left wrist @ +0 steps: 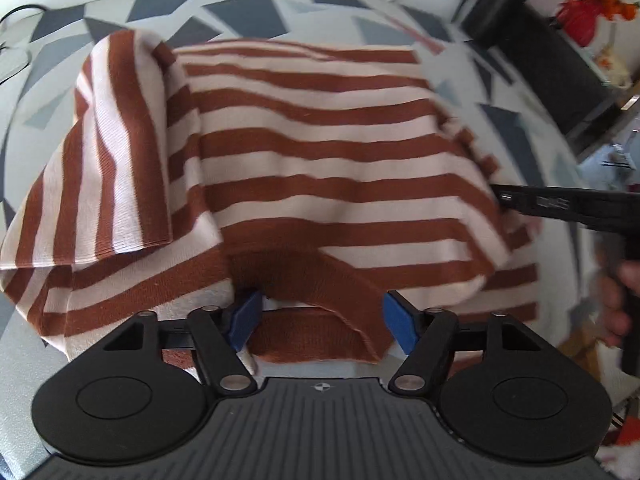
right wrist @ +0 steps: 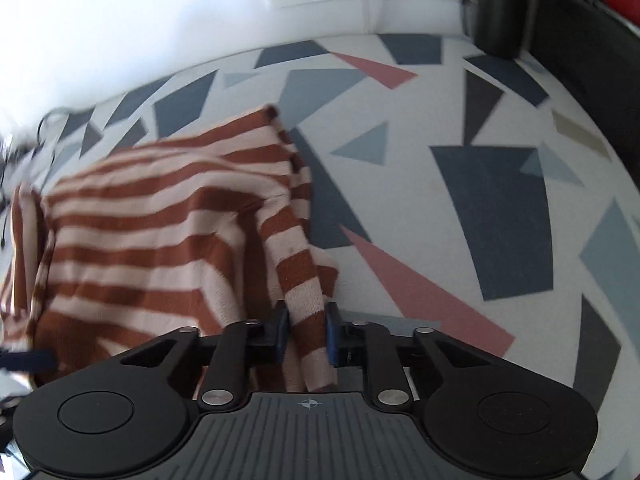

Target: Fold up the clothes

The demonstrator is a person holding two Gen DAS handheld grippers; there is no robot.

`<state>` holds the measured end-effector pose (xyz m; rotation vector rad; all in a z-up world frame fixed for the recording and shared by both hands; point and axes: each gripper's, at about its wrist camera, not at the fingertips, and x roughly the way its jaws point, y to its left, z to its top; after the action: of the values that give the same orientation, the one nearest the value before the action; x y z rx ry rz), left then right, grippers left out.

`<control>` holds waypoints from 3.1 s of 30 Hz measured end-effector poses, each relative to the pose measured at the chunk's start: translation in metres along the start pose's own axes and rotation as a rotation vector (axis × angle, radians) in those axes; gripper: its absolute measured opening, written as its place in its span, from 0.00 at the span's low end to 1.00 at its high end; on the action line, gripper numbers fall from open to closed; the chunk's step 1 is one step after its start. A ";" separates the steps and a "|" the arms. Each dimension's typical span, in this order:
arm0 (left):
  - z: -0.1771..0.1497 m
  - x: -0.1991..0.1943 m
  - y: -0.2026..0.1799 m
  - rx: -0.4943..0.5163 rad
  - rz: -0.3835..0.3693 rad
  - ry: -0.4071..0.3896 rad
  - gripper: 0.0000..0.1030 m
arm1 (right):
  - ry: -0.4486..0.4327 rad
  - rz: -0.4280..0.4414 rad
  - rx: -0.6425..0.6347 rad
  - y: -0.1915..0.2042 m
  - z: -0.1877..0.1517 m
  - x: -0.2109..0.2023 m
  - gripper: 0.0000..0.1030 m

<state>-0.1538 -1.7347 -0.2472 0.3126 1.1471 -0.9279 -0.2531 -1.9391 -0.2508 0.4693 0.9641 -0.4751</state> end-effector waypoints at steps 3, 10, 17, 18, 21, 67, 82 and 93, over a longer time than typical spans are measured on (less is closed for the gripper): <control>0.000 0.007 0.004 -0.024 0.065 0.008 0.48 | 0.038 0.050 -0.031 0.013 -0.002 -0.001 0.12; 0.022 -0.001 0.047 -0.119 0.169 -0.036 0.47 | 0.113 0.243 -0.104 0.068 -0.001 0.015 0.12; 0.021 -0.038 0.084 -0.221 0.212 -0.116 0.58 | 0.136 0.391 -0.163 0.112 0.013 0.015 0.31; 0.021 -0.044 0.090 -0.235 0.219 -0.127 0.62 | 0.105 0.374 -0.169 0.107 0.016 0.009 0.33; 0.018 -0.053 0.096 -0.266 0.221 -0.143 0.67 | 0.028 0.330 -0.114 0.081 0.031 -0.001 0.40; 0.046 0.002 0.051 -0.308 0.259 -0.126 0.24 | -0.061 0.059 0.020 0.022 0.013 -0.014 0.03; 0.008 -0.043 0.029 -0.188 0.153 -0.139 0.85 | -0.016 0.139 0.186 0.015 0.002 -0.017 0.26; -0.004 -0.008 0.004 -0.111 0.272 -0.059 0.58 | -0.055 0.117 0.151 0.026 0.006 0.009 0.45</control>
<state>-0.1540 -1.7262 -0.2426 0.3393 1.0672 -0.6288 -0.2304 -1.9230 -0.2513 0.6420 0.8465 -0.4548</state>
